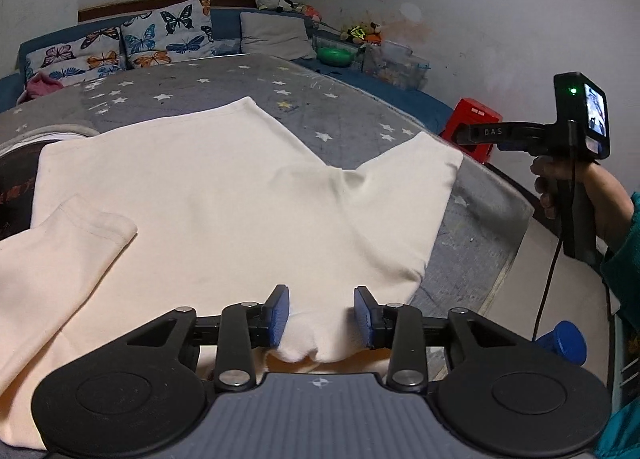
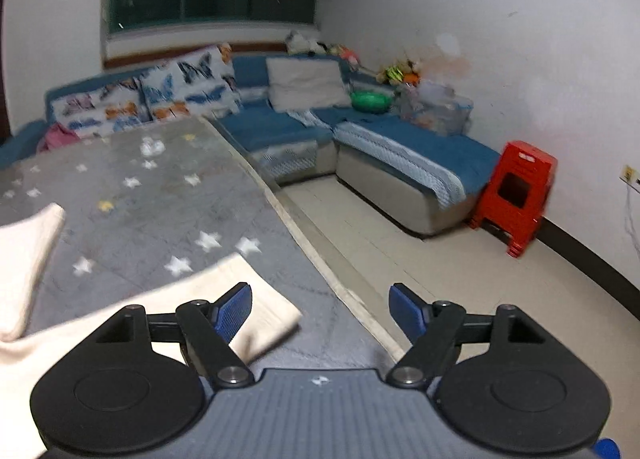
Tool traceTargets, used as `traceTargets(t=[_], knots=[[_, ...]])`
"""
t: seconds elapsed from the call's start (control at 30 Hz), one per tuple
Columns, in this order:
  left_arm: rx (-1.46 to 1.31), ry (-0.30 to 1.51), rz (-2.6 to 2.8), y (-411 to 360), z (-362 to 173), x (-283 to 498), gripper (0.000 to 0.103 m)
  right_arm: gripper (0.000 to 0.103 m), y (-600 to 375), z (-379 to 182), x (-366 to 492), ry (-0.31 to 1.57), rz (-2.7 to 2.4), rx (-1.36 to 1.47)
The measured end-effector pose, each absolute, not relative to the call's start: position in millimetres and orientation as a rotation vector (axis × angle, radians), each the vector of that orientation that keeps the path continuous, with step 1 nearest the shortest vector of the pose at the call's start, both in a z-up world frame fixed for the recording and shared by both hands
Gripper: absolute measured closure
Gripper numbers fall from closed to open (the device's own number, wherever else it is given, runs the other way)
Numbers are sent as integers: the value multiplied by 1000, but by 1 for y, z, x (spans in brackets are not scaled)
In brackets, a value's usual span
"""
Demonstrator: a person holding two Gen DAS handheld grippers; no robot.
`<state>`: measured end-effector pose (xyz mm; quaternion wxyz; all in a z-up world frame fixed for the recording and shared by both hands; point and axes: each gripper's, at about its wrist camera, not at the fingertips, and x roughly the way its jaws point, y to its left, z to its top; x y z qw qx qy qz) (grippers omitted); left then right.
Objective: Fold clothes
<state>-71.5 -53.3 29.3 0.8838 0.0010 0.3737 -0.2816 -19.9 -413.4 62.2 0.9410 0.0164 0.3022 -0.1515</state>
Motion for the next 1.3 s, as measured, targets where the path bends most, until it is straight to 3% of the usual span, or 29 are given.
traceTargets(t=[0.4,0.63,0.93,0.97,1.03,1.1,1.3], knots=[[-17,768,-631,-48,38,-86,64,26,-361,38,9,740,-61,30],[1,662,-341,-6,56,-64,64,23,-362,41,7,753,-52,22],[113,698,-165,1,30,-33,65,20,-362,40,9,757,-57,19],[124,694,-159,0,27,-32,67,20,-362,40,9,758,-56,21],[107,688,-138,5,26,-30,87,20,-363,41,9,759,-55,21],[69,684,-116,15,27,-27,96,20,-363,41,9,760,-55,20],[-99,595,10,73,52,-44,100,20,-363,41,11,766,-52,18]])
